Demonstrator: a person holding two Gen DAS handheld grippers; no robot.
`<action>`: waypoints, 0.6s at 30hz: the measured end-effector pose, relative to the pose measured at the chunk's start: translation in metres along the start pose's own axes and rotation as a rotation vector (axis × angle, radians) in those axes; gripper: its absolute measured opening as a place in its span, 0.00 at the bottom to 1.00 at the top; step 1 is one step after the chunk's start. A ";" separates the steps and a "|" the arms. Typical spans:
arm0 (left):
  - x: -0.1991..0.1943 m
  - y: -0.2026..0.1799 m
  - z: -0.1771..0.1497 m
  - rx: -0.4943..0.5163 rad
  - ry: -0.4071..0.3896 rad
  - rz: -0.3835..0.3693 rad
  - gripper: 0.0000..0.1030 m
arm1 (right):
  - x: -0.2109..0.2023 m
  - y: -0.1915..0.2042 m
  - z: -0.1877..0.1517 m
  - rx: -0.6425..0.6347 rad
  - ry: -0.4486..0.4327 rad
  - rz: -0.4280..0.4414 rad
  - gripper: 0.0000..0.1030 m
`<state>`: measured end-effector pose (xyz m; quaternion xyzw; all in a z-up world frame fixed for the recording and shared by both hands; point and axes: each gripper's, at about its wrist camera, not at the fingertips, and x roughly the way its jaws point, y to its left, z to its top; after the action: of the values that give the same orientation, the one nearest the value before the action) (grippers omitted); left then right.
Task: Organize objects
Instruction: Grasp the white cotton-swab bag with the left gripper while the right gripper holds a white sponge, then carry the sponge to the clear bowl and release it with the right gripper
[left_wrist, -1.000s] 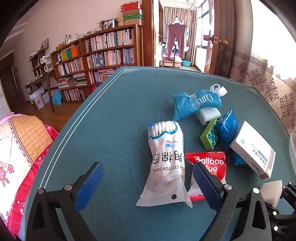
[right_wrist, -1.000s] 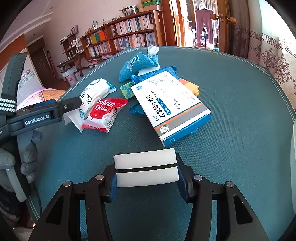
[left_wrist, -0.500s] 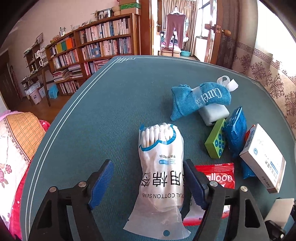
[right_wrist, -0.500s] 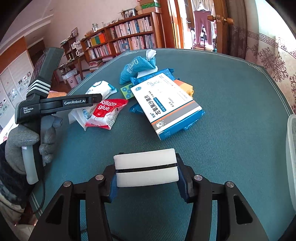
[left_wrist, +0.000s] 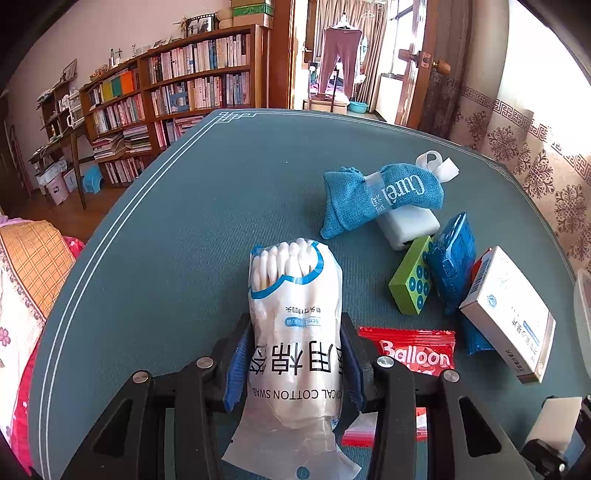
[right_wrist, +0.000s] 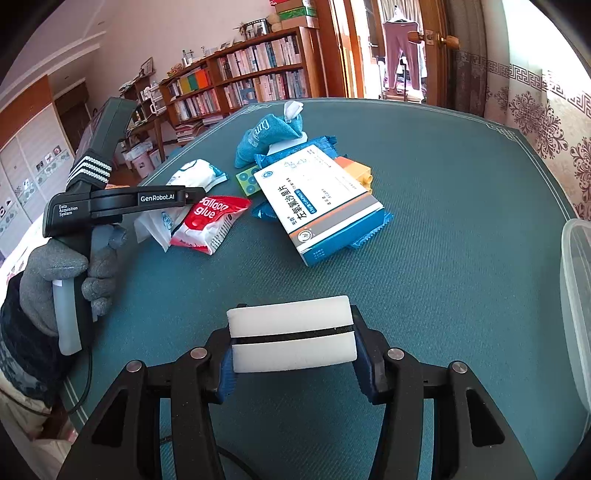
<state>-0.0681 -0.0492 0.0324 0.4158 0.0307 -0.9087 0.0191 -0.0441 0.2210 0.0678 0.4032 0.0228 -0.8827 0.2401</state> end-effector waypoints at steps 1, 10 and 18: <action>-0.002 0.000 0.001 0.000 -0.004 0.001 0.45 | -0.001 -0.001 0.000 0.003 -0.002 -0.001 0.51; -0.027 -0.018 0.001 0.034 -0.049 -0.013 0.45 | -0.018 -0.010 -0.004 0.012 -0.026 -0.020 0.51; -0.046 -0.052 -0.002 0.089 -0.072 -0.061 0.45 | -0.047 -0.038 -0.008 0.057 -0.071 -0.062 0.51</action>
<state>-0.0401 0.0031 0.0680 0.3821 0.0022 -0.9237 -0.0260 -0.0292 0.2754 0.0905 0.3774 0.0017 -0.9038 0.2018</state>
